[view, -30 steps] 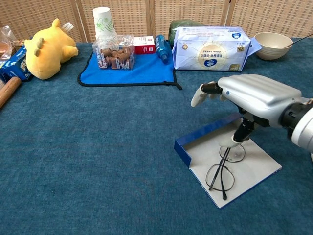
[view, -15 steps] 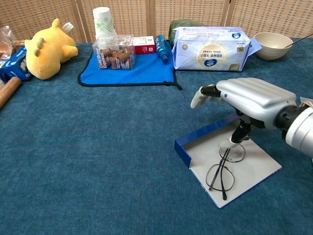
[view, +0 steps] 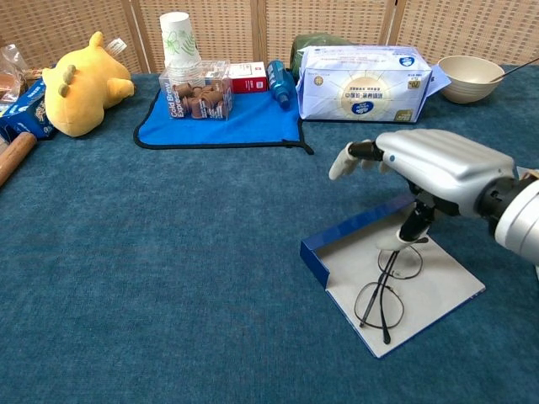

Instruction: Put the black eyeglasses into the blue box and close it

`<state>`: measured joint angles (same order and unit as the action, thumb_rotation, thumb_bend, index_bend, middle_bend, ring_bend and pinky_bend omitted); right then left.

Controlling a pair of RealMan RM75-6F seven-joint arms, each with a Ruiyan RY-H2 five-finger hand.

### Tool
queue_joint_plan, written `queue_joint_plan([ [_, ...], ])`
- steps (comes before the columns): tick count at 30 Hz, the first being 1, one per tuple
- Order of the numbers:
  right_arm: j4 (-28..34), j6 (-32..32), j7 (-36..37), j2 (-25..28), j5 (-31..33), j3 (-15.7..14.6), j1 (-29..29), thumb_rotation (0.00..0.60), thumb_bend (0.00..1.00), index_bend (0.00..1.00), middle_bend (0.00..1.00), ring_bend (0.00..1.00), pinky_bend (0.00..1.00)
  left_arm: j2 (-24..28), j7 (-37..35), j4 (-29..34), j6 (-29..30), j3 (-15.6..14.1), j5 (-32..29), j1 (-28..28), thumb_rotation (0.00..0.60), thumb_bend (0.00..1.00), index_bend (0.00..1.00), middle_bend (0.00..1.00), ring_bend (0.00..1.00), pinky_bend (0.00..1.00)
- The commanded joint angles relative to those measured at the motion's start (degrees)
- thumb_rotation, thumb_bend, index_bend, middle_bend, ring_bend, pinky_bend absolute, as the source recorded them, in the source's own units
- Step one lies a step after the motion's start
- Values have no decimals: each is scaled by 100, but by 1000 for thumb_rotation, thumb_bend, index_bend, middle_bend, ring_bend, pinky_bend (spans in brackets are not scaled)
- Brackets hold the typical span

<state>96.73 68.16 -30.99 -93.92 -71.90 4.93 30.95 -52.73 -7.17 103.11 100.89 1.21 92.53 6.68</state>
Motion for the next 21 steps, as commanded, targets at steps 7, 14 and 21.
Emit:
queue_joint_plan([
  [7,-48,5,110,67,55,-13,-96,600,1,258,262,231,275,-7,28,20,6,-1,38,-4,530,318,79,15,0,0],
  [14,-214,-87,212,23,97,-36,-117,600,2,258,262,229,275,5,49,37,26,-1,54,5,528,318,79,15,0,0],
  [21,-233,-107,219,28,61,1,-102,600,2,253,262,228,275,6,68,49,40,3,62,10,529,317,79,16,0,0],
])
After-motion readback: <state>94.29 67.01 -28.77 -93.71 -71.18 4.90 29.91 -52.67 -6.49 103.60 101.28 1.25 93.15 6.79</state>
